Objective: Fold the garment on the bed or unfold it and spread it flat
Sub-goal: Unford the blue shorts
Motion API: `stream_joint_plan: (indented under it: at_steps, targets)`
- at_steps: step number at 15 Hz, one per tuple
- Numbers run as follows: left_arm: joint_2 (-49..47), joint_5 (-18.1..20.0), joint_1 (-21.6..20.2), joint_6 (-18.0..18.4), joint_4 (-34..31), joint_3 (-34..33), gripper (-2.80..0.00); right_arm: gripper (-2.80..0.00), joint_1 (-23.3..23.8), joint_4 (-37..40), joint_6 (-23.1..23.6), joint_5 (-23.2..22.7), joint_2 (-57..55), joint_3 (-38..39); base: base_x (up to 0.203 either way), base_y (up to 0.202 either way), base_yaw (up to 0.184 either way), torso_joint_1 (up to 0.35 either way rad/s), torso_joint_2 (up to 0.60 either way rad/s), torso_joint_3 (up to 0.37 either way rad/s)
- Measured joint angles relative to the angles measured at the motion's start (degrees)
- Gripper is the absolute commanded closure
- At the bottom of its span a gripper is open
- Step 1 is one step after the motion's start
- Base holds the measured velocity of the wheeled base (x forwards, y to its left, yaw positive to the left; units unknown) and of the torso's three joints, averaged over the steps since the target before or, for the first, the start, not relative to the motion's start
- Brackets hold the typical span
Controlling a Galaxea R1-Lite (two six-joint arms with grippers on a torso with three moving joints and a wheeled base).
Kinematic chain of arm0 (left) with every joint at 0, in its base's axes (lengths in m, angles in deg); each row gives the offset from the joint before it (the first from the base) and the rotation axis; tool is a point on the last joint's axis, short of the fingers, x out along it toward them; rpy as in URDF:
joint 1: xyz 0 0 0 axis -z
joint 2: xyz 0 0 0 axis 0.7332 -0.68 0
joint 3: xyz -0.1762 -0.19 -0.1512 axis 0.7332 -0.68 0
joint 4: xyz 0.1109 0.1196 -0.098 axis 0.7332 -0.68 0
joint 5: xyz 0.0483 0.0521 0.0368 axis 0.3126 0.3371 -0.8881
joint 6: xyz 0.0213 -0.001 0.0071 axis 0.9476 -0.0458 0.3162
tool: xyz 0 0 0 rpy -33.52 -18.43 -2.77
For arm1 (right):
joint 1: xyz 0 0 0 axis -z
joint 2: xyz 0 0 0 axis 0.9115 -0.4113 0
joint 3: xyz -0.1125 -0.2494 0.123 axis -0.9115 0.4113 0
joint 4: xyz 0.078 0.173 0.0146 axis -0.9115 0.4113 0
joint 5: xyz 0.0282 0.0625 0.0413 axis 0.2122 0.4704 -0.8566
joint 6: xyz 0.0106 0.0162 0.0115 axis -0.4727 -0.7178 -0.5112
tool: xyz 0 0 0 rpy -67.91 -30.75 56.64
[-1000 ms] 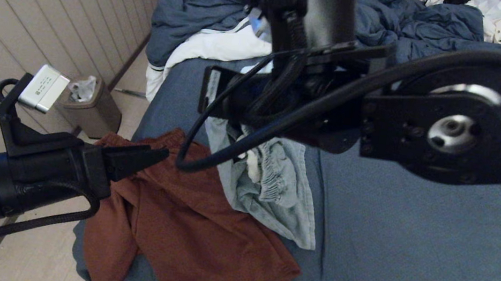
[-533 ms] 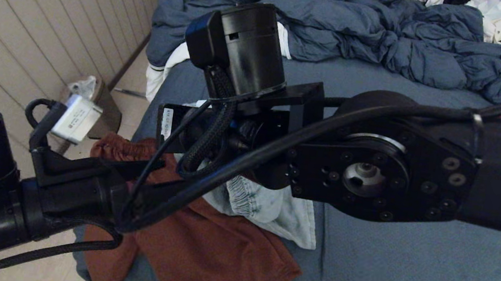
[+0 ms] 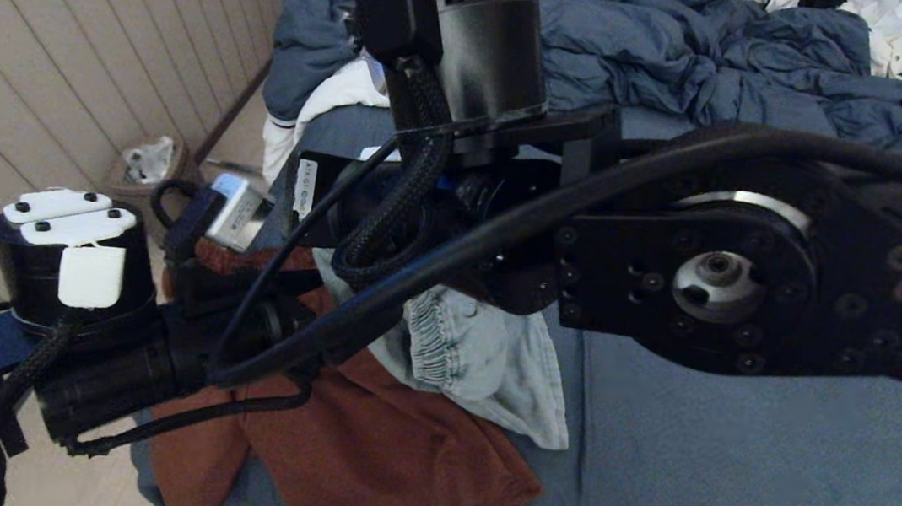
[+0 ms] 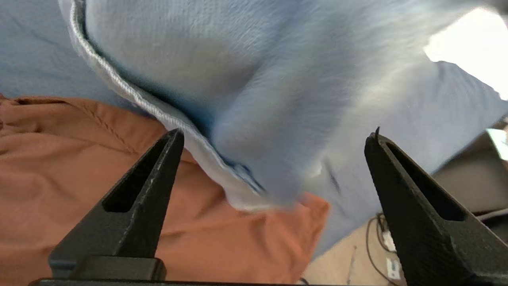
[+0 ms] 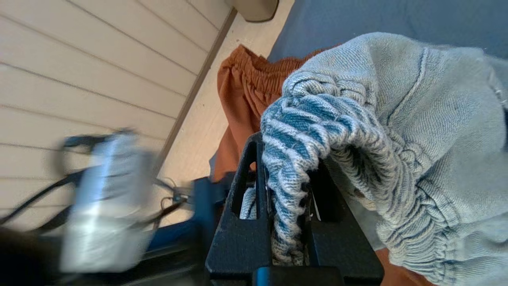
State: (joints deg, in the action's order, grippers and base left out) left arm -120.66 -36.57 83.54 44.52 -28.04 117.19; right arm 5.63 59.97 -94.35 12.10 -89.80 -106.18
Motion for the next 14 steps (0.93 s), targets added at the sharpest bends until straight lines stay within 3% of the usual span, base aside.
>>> stream_joint_plan:
  at_steps: [2,3,6,10,14]
  targets:
    - [-2.46,-1.19,0.02,-0.01,-0.07,2.47,-2.8,0.0,0.04,0.1,0.0,0.02,0.36,0.04,0.0,0.0,0.0,0.0,0.0,0.0]
    - [-3.52,-2.02,0.02,0.01,-0.1,3.31,0.0,0.0,0.09,0.1,0.0,0.0,0.47,0.29,0.0,0.0,0.0,0.0,0.0,0.0]
    - [-6.03,-4.78,0.02,-0.1,-0.39,6.66,0.0,0.0,0.09,1.08,0.04,-0.02,0.65,0.69,0.0,0.0,0.0,0.0,0.0,0.0]
    - [-7.37,-4.9,-0.95,-0.23,-4.24,12.0,0.0,0.0,0.15,1.7,-0.07,0.05,1.22,1.08,0.0,0.0,0.0,0.0,0.0,0.0]
    - [-6.54,-4.76,-2.42,-0.4,-3.88,11.41,0.0,0.0,0.67,1.7,-0.02,-0.02,2.13,1.46,0.0,0.0,0.0,0.0,0.0,0.0]
